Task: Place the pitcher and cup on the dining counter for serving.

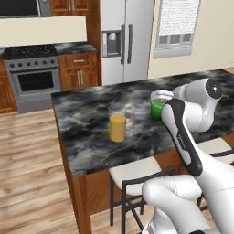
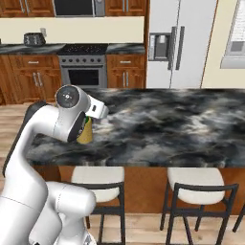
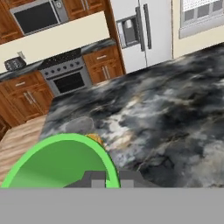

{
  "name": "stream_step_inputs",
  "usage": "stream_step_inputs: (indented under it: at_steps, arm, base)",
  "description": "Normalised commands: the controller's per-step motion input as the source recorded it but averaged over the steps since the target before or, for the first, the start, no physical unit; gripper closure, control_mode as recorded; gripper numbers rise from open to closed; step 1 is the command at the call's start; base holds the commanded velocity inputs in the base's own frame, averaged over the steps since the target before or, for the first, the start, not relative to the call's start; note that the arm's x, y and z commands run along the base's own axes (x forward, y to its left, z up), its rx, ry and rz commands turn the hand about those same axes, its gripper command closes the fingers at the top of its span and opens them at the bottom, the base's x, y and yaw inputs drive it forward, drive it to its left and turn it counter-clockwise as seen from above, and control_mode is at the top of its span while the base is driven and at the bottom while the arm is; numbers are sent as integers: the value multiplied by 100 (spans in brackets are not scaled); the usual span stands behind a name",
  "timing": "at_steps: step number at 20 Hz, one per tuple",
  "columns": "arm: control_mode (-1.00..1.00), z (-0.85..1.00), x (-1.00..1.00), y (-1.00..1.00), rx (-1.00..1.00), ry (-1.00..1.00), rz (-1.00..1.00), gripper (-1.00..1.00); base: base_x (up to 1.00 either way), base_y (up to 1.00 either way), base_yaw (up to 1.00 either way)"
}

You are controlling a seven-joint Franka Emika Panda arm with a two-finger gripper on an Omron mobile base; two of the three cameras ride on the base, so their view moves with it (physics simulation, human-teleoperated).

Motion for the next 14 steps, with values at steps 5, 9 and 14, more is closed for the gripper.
stream_step_inputs:
  at_steps: [5,9,14]
  arm:
    - [100,0,0,0,0,0,0,100]
    - [100,0,0,0,0,0,0,100]
    - [100,0,0,0,0,0,0,100]
  base:
    - [53,-38,50]
    - [38,-47,45]
    - [16,-52,26]
